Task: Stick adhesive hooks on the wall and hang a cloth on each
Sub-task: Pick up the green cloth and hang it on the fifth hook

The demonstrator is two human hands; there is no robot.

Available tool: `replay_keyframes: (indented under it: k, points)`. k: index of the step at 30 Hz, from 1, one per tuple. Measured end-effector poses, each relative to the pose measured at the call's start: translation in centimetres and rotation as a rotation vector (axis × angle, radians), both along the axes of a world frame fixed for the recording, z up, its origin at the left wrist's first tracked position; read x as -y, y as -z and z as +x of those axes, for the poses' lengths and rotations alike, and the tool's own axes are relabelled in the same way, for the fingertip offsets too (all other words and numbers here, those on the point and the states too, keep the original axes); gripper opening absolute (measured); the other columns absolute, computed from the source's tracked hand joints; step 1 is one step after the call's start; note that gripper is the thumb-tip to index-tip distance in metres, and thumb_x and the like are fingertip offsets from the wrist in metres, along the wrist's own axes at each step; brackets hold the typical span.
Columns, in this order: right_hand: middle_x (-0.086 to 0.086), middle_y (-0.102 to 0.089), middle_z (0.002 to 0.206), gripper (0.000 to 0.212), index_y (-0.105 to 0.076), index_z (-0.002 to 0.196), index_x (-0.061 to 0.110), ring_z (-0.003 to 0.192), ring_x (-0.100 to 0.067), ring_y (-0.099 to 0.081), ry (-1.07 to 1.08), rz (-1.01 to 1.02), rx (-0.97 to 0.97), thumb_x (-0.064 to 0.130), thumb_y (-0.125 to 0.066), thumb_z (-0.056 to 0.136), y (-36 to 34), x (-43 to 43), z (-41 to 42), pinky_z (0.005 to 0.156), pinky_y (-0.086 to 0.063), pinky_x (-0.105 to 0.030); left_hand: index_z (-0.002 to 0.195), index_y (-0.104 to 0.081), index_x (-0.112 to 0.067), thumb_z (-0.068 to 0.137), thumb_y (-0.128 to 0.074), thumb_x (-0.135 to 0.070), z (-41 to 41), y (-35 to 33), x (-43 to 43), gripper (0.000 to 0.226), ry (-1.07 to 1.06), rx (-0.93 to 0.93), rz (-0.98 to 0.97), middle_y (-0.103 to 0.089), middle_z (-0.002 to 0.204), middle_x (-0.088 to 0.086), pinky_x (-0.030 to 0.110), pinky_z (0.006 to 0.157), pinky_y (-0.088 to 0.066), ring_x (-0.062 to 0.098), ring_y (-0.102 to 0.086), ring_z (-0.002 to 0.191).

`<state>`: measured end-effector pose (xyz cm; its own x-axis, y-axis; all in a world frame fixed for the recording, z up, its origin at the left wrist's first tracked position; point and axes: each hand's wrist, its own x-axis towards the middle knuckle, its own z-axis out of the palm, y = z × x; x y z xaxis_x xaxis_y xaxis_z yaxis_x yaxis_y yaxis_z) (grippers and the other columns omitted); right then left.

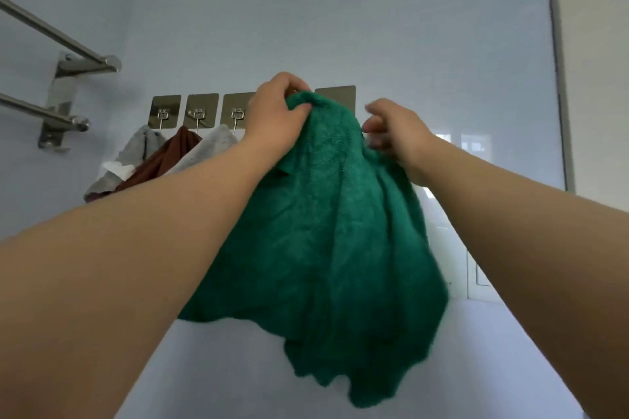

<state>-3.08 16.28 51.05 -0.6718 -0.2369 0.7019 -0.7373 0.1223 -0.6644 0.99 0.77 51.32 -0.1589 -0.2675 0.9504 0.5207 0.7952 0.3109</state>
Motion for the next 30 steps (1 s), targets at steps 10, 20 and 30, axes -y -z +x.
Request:
replay_keyframes:
  k: [10,20,30]
  points:
    - [-0.004,-0.063,0.092,0.031,-0.059,0.107,0.013,0.089,-0.022,-0.06,-0.466,0.119,0.373,0.038,-0.052,0.092,-0.5,0.5,0.4,0.092,-0.049,-0.034,0.079,-0.052,-0.034,0.087,-0.059,-0.014,1.3,-1.4,-1.2,0.023,0.169,0.084,-0.114,-0.053,0.084,-0.014,0.028,0.082,-0.047,0.011,-0.054,0.086]
    - [-0.008,-0.052,0.076,0.031,-0.046,0.073,0.01,0.071,-0.022,-0.052,0.234,0.385,-0.138,0.032,-0.059,0.09,-2.0,-0.4,1.7,0.071,-0.045,-0.032,0.073,-0.044,-0.025,0.079,-0.064,-0.004,3.5,-1.4,0.6,0.03,0.045,0.445,-0.171,-0.052,0.083,-0.002,0.021,0.057,-0.04,0.012,-0.048,0.071]
    - [-0.004,-0.048,0.081,0.034,-0.042,0.067,0.022,0.063,-0.021,-0.044,0.196,0.284,-0.362,-0.005,-0.058,0.08,-3.0,-1.0,1.0,0.054,-0.036,-0.025,0.066,-0.045,-0.024,0.084,-0.059,-0.004,3.0,-2.1,2.1,0.031,-0.043,0.323,-0.17,-0.05,0.076,-0.004,0.021,0.06,-0.036,0.018,-0.047,0.073]
